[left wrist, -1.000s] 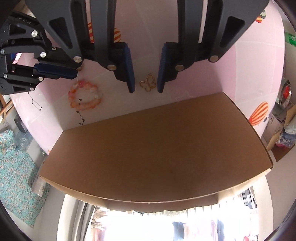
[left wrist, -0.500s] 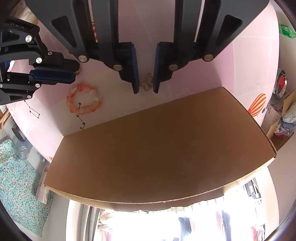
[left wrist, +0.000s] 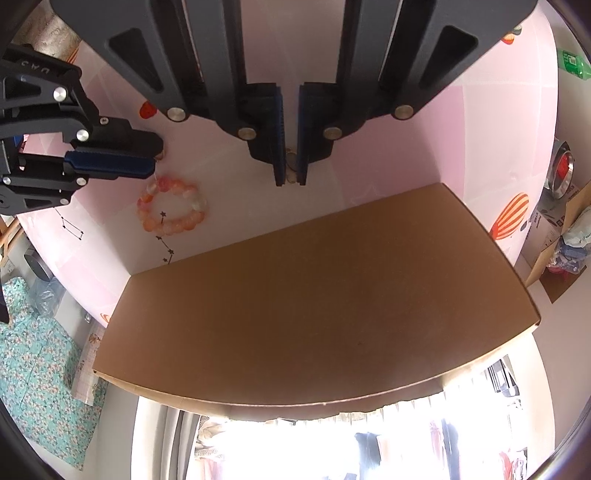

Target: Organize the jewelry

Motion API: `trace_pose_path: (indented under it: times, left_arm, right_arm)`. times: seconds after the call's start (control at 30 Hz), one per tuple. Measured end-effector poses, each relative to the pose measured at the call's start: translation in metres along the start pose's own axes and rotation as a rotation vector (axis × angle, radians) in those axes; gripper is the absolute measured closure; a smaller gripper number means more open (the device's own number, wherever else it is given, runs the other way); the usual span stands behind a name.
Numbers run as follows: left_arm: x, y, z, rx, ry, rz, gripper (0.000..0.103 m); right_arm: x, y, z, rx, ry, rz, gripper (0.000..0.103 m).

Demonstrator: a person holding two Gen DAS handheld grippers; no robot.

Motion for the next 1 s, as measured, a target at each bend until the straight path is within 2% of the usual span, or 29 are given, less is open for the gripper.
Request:
trace_pose_path:
  times: [0.23, 0.37, 0.5, 0.63, 0.8, 1.0]
  left_arm:
    - [0.002, 0.013, -0.009, 0.034, 0.002, -0.011, 0.098]
    - [0.007, 0.021, -0.014, 0.059, 0.035, -0.051, 0.097]
    - [0.012, 0.034, -0.017, 0.024, 0.068, -0.087, 0.097]
    - [0.012, 0.032, -0.017, 0.042, 0.073, -0.08, 0.079]
    - [0.012, 0.024, -0.016, 0.068, 0.074, -0.099, 0.078]
    - [0.001, 0.018, -0.012, 0.051, 0.033, -0.06, 0.078]
  right_arm:
    - [-0.002, 0.001, -0.001, -0.003, -0.005, -0.007, 0.095]
    - [-0.002, 0.002, -0.001, -0.003, -0.012, -0.008, 0.095]
    - [-0.002, 0.001, 0.0, -0.001, -0.012, -0.005, 0.095]
    - [-0.001, -0.001, 0.0, 0.0, -0.009, -0.007, 0.095]
    - [0.0, -0.002, 0.0, 0.001, -0.01, -0.01, 0.095]
    - [-0.001, -0.003, 0.0, -0.003, -0.013, -0.007, 0.095]
Point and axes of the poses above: each gripper's, at about its wrist camera, not at the fingertips, and y roughly against the way its jaws point, x to its left, z to its top, the point moved 1 cm from there along -y, roughly the way its jaws point, and after that the axes turned 11 degrees about z, right-handed, at the moved point
